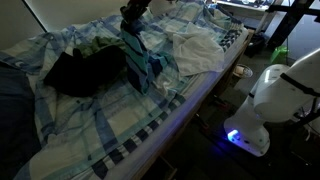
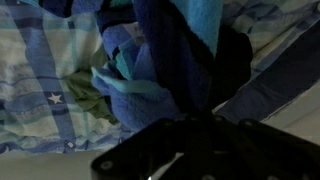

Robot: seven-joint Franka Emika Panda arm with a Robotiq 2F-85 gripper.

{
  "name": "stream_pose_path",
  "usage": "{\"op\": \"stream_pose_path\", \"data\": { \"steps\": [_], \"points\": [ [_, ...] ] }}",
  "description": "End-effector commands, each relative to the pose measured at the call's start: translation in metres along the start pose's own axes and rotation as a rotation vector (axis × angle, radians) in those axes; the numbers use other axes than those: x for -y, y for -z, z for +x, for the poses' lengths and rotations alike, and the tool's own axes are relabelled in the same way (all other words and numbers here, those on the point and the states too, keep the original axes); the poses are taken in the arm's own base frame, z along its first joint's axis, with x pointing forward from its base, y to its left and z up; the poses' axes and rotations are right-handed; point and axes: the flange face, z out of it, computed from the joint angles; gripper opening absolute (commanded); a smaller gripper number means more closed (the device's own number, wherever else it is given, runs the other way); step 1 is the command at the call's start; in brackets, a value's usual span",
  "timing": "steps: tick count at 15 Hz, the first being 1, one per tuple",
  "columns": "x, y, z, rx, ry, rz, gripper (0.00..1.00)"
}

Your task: Unfold the blue towel.

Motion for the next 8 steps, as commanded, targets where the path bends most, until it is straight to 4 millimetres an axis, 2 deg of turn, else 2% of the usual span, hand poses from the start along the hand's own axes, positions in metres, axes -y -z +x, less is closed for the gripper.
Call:
{"op": "stream_pose_path", "data": {
  "steps": [1, 6, 8],
  "points": [
    [0.0000, 0.0005, 0.0009, 0.003, 0.006, 0.000, 0.05],
    [-0.0032, -0.0002, 0.0002, 0.014, 0.015, 0.000, 0.05],
    [0.0003, -0.0018, 0.0026, 0.004, 0.028, -0.006, 0.01]
  ]
}}
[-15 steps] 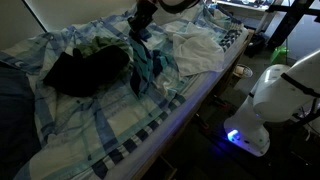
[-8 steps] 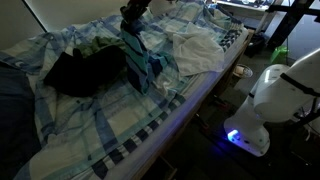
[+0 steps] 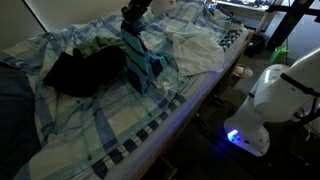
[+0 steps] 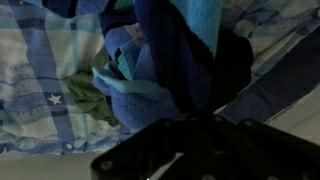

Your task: Unfold the blue towel.

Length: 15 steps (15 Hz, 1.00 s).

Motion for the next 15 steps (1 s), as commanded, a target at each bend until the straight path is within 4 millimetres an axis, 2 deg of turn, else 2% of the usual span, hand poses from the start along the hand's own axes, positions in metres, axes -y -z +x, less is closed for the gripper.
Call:
{"op": "stream_pose_path", "data": {
  "steps": [1, 5, 10, 15],
  "points": [
    [0.009, -0.002, 0.007, -0.020, 0.023, 0.001, 0.01],
    [0.035, 0.004, 0.018, -0.064, 0.082, 0.010, 0.01],
    [0.069, 0.041, 0.038, -0.168, 0.168, 0.011, 0.01],
    [0.085, 0.080, 0.056, -0.275, 0.215, 0.011, 0.01]
  ]
}}
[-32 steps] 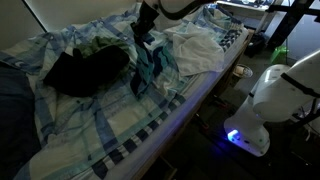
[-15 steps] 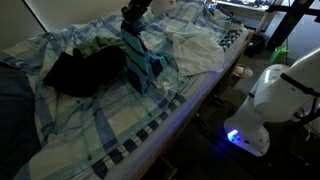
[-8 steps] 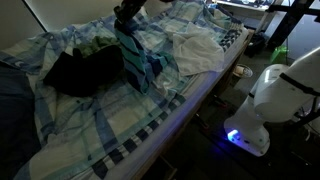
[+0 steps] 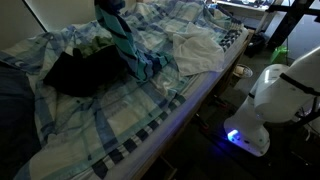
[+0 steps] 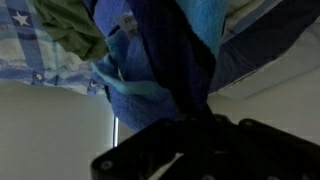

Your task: Unfold the blue towel.

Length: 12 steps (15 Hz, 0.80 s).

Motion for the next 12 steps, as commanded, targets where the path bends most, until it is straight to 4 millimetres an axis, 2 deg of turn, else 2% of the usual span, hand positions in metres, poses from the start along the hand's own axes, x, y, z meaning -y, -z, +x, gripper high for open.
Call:
{"op": "stream_pose_path", "data": {
  "steps": [1, 12],
  "points": [
    [0.009, 0.024, 0.021, -0.085, 0.046, -0.005, 0.01],
    [0.037, 0.061, 0.054, -0.207, 0.091, 0.038, 0.01]
  ]
}}
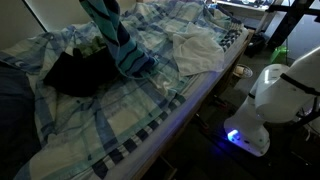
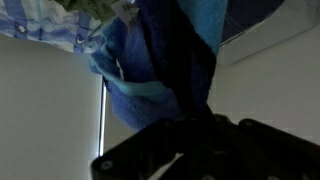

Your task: Unfold the blue towel.

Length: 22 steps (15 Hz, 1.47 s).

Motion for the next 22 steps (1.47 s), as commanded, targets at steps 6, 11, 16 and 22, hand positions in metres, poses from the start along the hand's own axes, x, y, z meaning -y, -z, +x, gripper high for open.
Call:
{"op": "stream_pose_path", "data": {
  "steps": [6, 11, 16, 22],
  "points": [
    [0.011, 0.034, 0.032, -0.129, 0.056, 0.021, 0.01],
    [-0.001, 0.066, 0.043, -0.199, 0.046, -0.001, 0.01],
    [-0.028, 0.094, 0.043, -0.241, 0.003, -0.031, 0.01],
    [-0.094, 0.104, 0.017, -0.220, -0.121, -0.037, 0.01]
  ]
}}
